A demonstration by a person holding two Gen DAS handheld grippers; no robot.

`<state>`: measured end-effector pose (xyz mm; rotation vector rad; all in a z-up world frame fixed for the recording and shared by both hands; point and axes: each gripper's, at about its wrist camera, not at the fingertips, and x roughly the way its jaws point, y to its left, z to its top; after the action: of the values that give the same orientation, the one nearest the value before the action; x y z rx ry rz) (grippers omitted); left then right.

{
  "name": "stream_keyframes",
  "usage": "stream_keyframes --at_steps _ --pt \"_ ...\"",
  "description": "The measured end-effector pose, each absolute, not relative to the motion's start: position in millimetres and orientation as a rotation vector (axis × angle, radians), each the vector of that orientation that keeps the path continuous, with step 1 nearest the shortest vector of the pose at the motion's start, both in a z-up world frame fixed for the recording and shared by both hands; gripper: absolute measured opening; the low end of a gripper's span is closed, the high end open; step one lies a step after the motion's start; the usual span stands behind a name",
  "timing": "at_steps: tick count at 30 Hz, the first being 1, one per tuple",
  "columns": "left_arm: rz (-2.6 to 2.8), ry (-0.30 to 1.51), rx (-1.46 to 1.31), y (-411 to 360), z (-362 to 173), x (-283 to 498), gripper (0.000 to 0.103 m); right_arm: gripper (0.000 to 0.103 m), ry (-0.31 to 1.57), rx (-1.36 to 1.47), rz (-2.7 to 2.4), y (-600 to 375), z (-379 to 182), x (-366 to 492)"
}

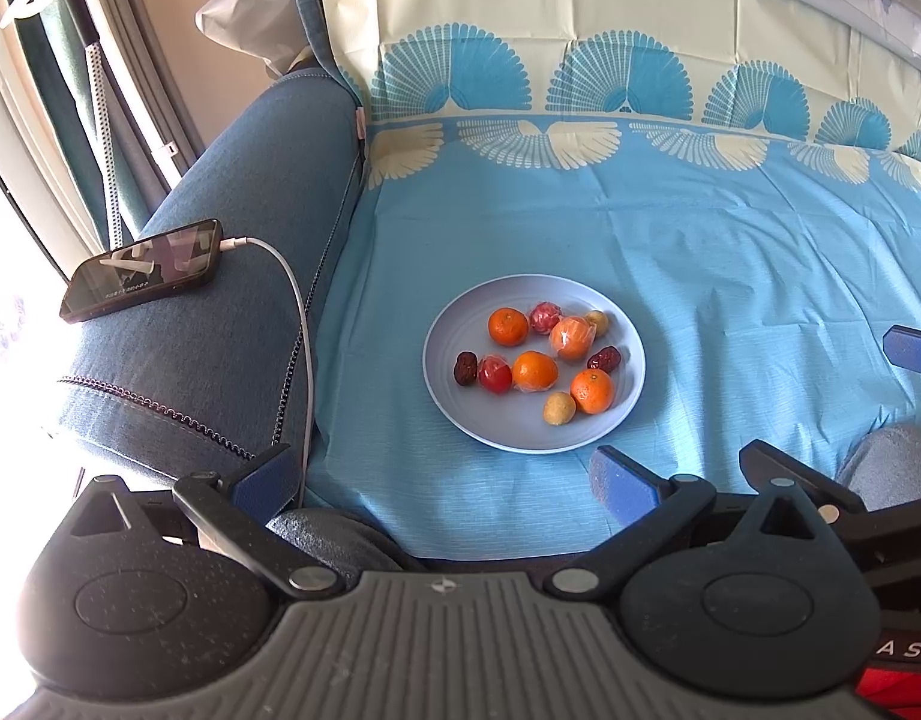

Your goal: Organize fruits

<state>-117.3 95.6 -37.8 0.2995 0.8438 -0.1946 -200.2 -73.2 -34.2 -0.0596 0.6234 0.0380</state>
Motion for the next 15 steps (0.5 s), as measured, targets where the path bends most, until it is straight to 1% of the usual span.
stream_keyframes --at_steps 15 --pt "-0.187 0.850 0.306 95.8 -40.4 -116.4 0.103 0.102 0.626 -0.059 0.038 -72.7 -35.9 -200.0"
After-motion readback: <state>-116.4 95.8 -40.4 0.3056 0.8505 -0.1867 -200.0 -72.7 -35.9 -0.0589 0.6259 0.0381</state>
